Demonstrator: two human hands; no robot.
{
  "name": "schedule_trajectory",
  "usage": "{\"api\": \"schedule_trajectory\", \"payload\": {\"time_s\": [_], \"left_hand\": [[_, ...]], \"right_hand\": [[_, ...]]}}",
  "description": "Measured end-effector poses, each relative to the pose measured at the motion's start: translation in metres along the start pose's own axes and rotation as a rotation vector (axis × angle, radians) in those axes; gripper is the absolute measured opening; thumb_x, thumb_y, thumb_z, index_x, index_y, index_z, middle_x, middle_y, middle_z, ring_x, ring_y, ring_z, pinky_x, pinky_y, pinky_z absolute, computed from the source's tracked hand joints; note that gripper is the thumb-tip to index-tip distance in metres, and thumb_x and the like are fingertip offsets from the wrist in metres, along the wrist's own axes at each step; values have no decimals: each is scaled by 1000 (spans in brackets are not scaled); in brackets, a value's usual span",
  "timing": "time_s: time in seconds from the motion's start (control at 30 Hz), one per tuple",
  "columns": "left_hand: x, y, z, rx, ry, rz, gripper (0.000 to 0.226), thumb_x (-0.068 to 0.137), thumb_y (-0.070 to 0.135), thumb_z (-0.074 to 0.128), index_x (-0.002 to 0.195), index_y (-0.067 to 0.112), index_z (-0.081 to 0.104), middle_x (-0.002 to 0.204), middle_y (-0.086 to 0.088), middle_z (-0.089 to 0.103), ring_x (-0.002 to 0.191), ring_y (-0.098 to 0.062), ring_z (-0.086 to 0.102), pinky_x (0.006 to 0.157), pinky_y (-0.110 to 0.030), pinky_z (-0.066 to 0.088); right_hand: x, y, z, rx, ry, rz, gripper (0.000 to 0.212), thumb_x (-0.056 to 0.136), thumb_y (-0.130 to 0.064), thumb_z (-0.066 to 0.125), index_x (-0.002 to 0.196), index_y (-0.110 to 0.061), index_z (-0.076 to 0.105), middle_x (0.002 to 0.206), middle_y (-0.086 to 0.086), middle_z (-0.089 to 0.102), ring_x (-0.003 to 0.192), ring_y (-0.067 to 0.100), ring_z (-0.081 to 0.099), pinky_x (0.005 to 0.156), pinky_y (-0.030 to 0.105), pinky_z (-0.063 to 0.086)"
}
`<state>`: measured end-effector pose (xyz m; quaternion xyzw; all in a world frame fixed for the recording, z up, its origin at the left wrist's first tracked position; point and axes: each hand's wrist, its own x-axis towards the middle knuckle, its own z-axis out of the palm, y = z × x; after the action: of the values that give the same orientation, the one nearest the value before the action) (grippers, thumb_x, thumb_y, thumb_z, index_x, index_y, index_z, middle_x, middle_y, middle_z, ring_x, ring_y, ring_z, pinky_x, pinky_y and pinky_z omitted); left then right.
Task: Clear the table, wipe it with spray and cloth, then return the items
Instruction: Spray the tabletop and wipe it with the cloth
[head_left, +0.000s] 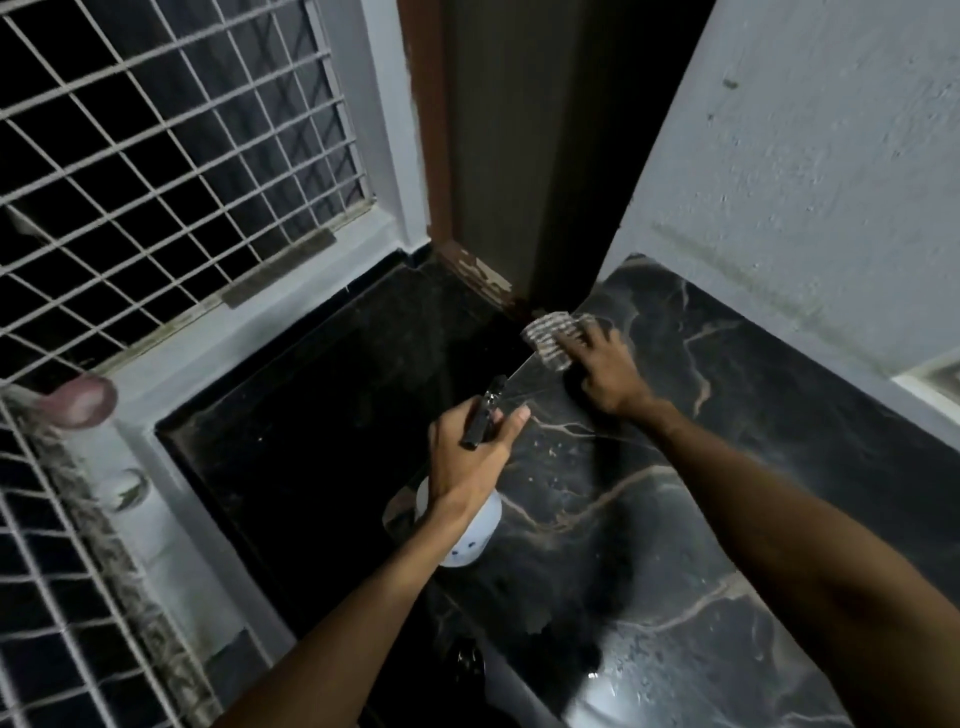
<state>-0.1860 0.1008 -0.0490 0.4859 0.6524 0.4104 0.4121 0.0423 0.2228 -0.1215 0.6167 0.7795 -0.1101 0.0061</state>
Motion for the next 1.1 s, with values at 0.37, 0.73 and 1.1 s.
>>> {"api": "schedule_trajectory", "payload": {"time_s": [0.37, 0.73, 1.1], "left_hand": [[-61, -16, -17, 43, 3, -39, 39, 83, 37, 82, 65, 10, 60, 57, -1, 64, 56, -13, 63, 67, -34, 55], [-181, -36, 19, 128, 135, -253, 45, 80, 41, 82, 52, 19, 56, 51, 6, 61, 55, -16, 62, 60, -30, 50], [-238, -59, 11, 128, 225, -234, 41, 79, 44, 81, 55, 20, 58, 52, 7, 62, 57, -17, 64, 63, -29, 52]], "right_hand": [[-109, -26, 23, 142, 112, -18, 77, 71, -8, 53, 147, -19, 43, 142, 20, 37, 100, 35, 40, 86, 45, 44], [-226, 21, 35, 223, 126, 186, 78, 65, -7, 57, 142, -15, 49, 144, 25, 37, 111, 46, 45, 99, 47, 40], [-229, -44, 34, 246, 99, 138, 69, 71, -7, 61, 139, -10, 47, 140, 23, 38, 113, 44, 39, 99, 50, 39]]}}
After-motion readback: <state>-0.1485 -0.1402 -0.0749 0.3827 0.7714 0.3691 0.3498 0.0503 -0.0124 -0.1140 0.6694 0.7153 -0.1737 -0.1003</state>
